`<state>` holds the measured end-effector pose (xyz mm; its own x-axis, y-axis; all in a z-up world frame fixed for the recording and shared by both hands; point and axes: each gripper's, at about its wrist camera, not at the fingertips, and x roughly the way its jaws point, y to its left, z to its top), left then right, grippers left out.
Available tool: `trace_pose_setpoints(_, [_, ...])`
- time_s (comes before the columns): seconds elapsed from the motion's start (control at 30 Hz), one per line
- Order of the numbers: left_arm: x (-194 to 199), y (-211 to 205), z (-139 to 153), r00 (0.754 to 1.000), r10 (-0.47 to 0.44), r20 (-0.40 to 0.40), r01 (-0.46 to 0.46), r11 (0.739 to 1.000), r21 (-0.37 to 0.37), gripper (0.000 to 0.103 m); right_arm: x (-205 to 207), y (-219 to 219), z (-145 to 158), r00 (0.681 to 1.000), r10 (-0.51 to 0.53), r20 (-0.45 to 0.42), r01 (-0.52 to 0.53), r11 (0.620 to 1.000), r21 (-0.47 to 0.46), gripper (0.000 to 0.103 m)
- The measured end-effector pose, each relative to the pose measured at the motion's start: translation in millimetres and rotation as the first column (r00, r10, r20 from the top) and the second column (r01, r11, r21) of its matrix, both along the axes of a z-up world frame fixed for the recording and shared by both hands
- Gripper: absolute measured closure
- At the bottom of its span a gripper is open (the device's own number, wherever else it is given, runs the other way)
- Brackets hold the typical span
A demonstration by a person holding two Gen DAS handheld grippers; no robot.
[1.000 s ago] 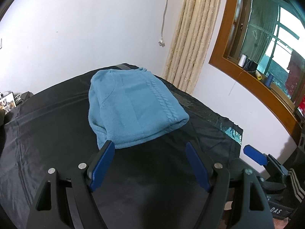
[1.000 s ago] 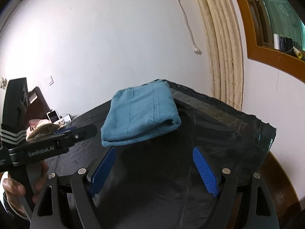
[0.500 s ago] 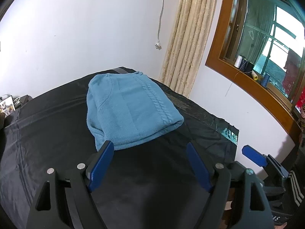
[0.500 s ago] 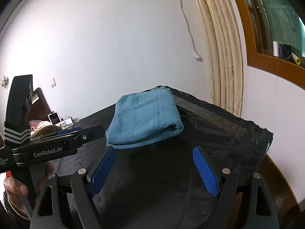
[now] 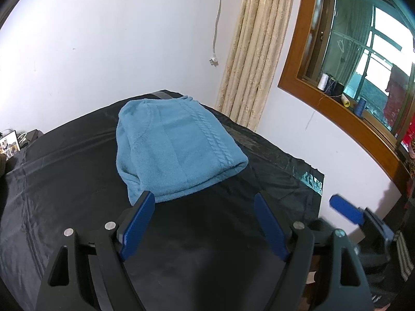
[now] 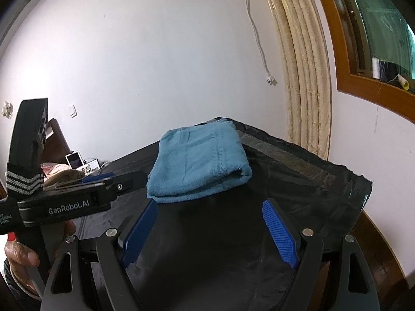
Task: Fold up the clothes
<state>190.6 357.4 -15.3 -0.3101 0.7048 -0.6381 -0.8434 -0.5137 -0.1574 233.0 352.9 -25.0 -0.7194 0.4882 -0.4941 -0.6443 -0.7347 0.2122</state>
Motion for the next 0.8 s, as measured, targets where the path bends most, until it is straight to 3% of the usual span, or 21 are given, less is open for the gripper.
trace_pose_setpoints(0.17, [18.4,13.4,-11.8,0.998,-0.064,-0.026,0.064,0.997,-0.032,0.019,12.7,13.2,4.7,0.998,-0.065,-0.021,0.065,0.998,0.027,0.018])
trace_pose_setpoints(0.23, [25.9,21.1,-20.2,0.996,-0.085,-0.04,0.083,0.994,-0.065,0.019,15.2,22.1,-2.9,0.993,-0.115,0.013,0.115,0.993,0.033,0.018])
trace_pose_setpoints(0.33, [33.1,29.4,-30.1,0.994,-0.098,-0.054,0.092,0.989,-0.113,0.019,21.4,32.5,-17.4,0.991,-0.134,0.028,0.134,0.991,-0.024,0.018])
trace_pose_setpoints(0.4, [35.5,28.5,-28.7,0.993,-0.105,-0.059,0.099,0.989,-0.106,0.019,25.4,35.0,-20.9,0.992,-0.125,0.019,0.126,0.991,-0.051,0.018])
trace_pose_setpoints(0.53, [34.2,23.5,-20.5,0.992,-0.09,-0.085,0.083,0.993,-0.081,0.019,29.3,31.3,-9.7,0.993,-0.118,-0.002,0.118,0.993,-0.018,0.018])
trace_pose_setpoints(0.8, [26.3,24.1,-25.1,0.996,-0.056,-0.063,0.05,0.995,-0.085,0.019,45.3,31.5,-4.8,0.99,-0.137,-0.032,0.136,0.99,-0.019,0.018])
